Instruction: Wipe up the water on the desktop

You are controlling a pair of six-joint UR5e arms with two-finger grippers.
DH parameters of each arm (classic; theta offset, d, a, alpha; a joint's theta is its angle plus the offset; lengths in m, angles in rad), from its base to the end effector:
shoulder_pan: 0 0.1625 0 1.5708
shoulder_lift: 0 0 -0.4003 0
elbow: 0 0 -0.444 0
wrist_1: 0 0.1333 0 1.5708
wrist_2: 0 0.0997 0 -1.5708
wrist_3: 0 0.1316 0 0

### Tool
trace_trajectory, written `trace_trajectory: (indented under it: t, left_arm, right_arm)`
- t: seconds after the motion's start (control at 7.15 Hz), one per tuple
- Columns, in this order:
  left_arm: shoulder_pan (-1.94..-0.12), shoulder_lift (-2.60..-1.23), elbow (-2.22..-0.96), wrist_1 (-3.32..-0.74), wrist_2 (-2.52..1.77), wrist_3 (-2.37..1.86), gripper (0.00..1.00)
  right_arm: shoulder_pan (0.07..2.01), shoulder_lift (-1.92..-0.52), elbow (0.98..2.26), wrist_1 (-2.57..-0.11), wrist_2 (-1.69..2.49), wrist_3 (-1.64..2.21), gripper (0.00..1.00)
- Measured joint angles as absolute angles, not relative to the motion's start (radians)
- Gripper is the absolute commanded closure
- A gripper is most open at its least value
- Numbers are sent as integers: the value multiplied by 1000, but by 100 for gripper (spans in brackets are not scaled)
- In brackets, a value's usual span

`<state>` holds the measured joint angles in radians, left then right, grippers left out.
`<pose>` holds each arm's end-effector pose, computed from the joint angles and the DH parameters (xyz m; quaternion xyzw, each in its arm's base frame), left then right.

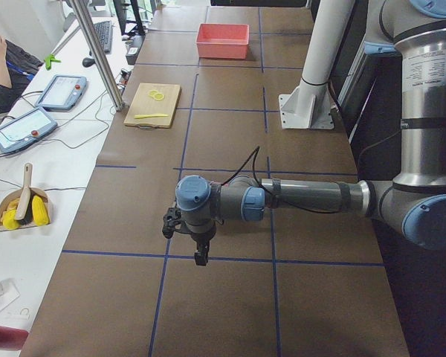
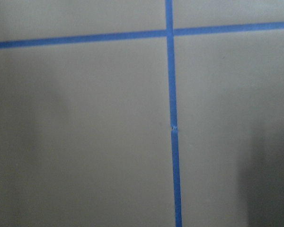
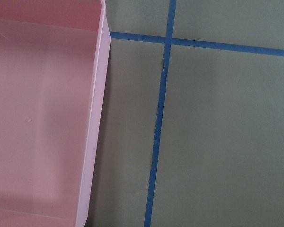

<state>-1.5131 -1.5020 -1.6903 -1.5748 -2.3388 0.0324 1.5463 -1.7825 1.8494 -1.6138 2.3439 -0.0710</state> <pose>-0.0118 -0.5222 0.6284 0.0206 0.3748 0.0520 0.9254 0.0301 -0.4617 0.6160 0.0198 -0.3766 -0.0487 0.9249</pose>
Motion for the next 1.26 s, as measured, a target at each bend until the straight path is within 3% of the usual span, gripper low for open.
trace_trajectory:
  t: [0.7,1.26]
  left_arm:
    - [-1489,-1563,-1697,-1643,-2345,12,0]
    - [-1299,-1566,-1743,-1873,-2338,-490,0]
  right_arm:
    - [1546,-1782,1853,-1614,2344,-71,0]
    - [1546,-1782,1853,-1614,2344,-71,0]
